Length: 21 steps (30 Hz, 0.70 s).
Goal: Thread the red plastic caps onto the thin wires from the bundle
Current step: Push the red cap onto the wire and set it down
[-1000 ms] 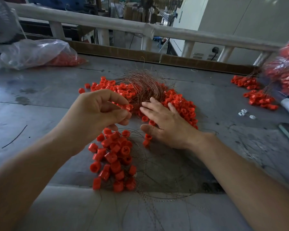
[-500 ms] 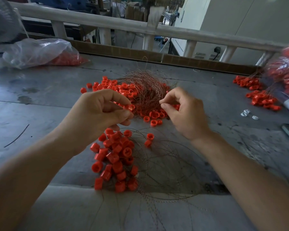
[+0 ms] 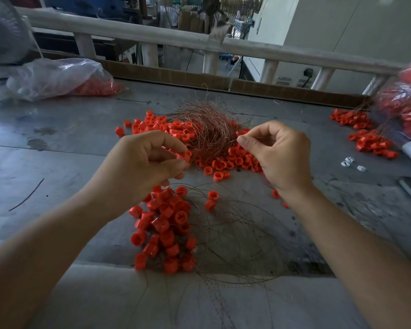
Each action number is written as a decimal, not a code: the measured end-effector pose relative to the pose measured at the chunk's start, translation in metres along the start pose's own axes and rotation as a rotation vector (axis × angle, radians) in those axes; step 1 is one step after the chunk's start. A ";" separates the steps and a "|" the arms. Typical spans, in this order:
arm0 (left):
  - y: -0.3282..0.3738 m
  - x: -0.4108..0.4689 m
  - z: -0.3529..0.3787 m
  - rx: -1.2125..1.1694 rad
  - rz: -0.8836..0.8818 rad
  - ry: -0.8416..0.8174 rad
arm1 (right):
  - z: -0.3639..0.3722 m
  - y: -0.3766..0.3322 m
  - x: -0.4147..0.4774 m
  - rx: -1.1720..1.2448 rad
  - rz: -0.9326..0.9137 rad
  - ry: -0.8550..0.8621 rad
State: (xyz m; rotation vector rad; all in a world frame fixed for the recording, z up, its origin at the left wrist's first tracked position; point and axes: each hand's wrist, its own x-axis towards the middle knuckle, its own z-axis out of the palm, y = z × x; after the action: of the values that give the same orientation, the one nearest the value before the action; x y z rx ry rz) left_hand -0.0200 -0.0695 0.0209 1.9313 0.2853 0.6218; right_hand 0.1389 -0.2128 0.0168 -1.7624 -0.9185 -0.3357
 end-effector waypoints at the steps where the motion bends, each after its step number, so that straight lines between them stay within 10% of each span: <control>1: 0.001 -0.001 0.000 0.031 0.019 0.001 | -0.001 -0.001 0.000 0.066 0.028 0.002; 9: 0.006 -0.003 0.008 -0.017 0.060 -0.056 | -0.022 -0.019 0.007 0.770 0.151 0.084; 16: 0.012 -0.005 0.006 -0.384 -0.051 -0.053 | -0.045 -0.032 0.011 0.793 -0.044 0.220; 21: 0.014 -0.007 0.007 -0.478 -0.089 -0.091 | -0.050 -0.032 0.009 0.362 -0.256 0.167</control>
State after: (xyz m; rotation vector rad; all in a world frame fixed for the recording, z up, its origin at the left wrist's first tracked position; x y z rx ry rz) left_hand -0.0234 -0.0843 0.0288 1.4736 0.1465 0.4893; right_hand 0.1325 -0.2498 0.0640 -1.2702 -1.0147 -0.4439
